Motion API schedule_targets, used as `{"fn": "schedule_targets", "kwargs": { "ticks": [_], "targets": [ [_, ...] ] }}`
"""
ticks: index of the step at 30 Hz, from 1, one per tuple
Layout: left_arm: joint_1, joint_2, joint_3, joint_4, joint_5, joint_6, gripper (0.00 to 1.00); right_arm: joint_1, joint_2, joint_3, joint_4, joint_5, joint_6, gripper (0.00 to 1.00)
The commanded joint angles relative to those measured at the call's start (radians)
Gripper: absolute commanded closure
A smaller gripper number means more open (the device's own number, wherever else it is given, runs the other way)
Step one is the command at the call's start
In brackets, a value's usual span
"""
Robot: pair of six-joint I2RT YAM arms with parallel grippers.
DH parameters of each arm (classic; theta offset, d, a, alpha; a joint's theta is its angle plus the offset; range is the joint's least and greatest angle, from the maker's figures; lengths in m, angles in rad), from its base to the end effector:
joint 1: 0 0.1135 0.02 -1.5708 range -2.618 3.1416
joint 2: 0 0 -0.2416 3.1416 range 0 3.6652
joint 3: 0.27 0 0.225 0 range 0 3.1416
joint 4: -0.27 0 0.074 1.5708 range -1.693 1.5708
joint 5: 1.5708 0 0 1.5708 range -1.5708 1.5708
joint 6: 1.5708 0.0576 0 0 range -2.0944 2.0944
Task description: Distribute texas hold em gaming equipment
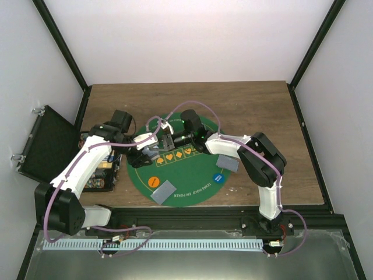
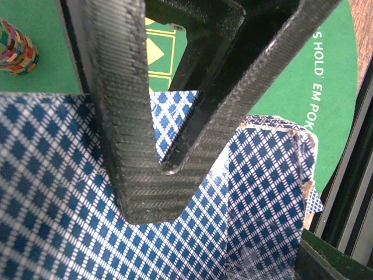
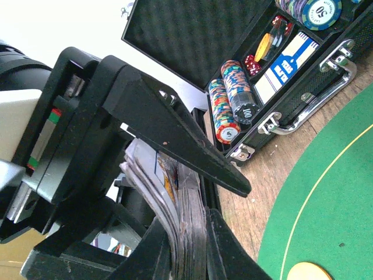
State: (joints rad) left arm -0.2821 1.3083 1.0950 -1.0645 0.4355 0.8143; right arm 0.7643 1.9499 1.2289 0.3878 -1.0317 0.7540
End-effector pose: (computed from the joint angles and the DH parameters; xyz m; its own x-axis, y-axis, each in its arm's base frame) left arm 0.2030 -0.0841 0.2387 -0.3625 0.7916 -0.4920 0.9223 0.3806 -0.0672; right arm 0.2616 0.3193 0.2060 -0.8161 -0.2955 -0.4967 -0.5241 0.0160 0.8515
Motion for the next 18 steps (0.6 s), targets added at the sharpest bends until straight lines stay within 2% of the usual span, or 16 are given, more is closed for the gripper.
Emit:
{"fn": "schedule_targets", "kwargs": {
  "ticks": [1,5,8,11,18],
  "targets": [
    [0.008,0.008,-0.021,0.112,0.004,0.027,0.27,0.024,-0.042,0.012,0.033,-0.105,0.028,0.99],
    [0.006,0.022,-0.017,0.135,-0.007,0.023,0.28,0.026,-0.047,0.014,0.033,-0.106,0.025,0.99],
    [0.005,0.025,-0.011,0.137,-0.006,0.017,0.39,0.026,-0.053,0.009,0.034,-0.109,0.022,0.99],
    [0.004,0.018,-0.01,0.129,0.0,0.019,0.47,0.026,-0.057,0.003,0.02,-0.098,0.007,0.92],
    [0.004,0.007,-0.017,0.09,-0.004,0.031,0.5,0.025,-0.074,0.022,-0.143,0.014,-0.099,0.75]
  ]
}}
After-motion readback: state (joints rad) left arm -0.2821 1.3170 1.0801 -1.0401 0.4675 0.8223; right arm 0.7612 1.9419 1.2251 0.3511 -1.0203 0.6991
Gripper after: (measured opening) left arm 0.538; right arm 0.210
